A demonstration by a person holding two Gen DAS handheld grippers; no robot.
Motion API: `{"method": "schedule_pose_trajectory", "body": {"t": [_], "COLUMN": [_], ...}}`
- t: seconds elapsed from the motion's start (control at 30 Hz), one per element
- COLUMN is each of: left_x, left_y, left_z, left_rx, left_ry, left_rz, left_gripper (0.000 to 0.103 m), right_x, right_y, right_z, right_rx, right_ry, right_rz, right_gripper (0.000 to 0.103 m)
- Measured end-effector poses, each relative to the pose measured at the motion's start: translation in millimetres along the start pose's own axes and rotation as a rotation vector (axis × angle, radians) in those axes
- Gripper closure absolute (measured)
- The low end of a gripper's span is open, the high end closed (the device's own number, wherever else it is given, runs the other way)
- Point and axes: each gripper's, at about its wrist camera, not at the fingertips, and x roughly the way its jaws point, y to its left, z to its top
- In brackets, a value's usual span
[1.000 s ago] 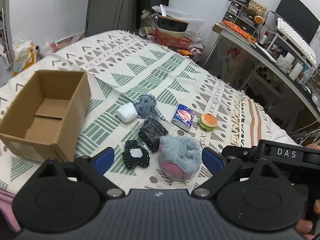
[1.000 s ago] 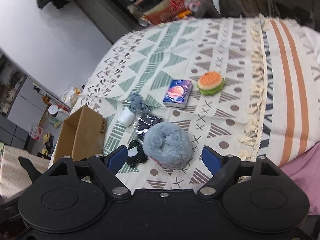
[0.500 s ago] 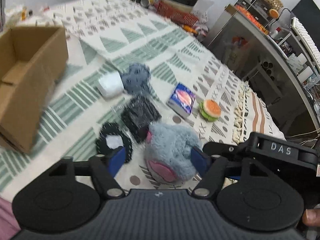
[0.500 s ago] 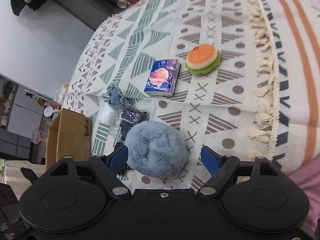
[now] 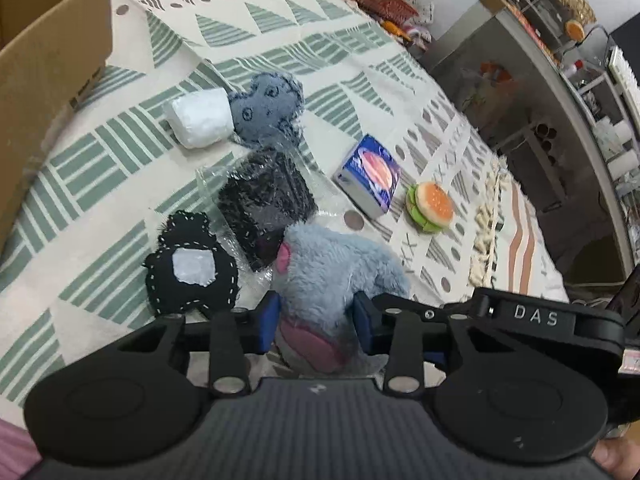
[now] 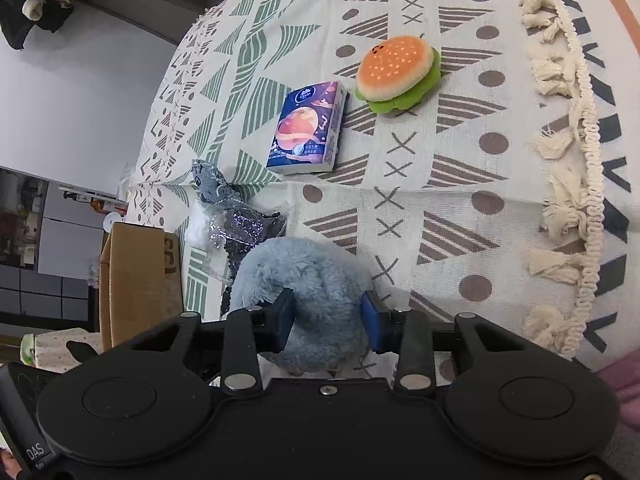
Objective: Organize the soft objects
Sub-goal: 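Lift the grey plush with both grippers and carry it over the box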
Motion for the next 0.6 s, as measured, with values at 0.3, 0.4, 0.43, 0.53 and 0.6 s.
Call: {"method": "schedule_pose_trajectory", "body": {"t": [0.3,0.4,0.43,0.53,0.6], "left_x": [-0.8,-9.6,-13.0,-22.9,-29.8], "left_y": [1.2,-3.1,-4.6,-8.8,-10.7], "left_z": [-1.5,-0.9,-0.8,-1.5,-3.5], "left_rx": [-0.021,-0.012,-0.009,0.002,0.009], "left_ry": [-0.005,-0.025,-0.031,-0.046,-0.054], "left_rz": [-0.015,-0.009,-0.009,-0.018,-0.03], "left_gripper": [0.069,0.07,0.07,0.071,0.072], "right_x": [-1.9,-7.6,-10.5,-20.5,-28.1], "right_y": [0.8,2.3,2.8,8.0,12.2], "right_z": [0.3,-1.4,-3.0,-9.9,-14.9], "right_rx": [-0.007,-0.024,-0.03,-0.055,-0.078], "right_ry": [-0.024,-0.047,-0.056,-0.086,-0.113], "right_rz": [0.006,0.034,0.041,0.036,0.031], "right_gripper": [0.074,0.077,0.078,0.079,0.079]}}
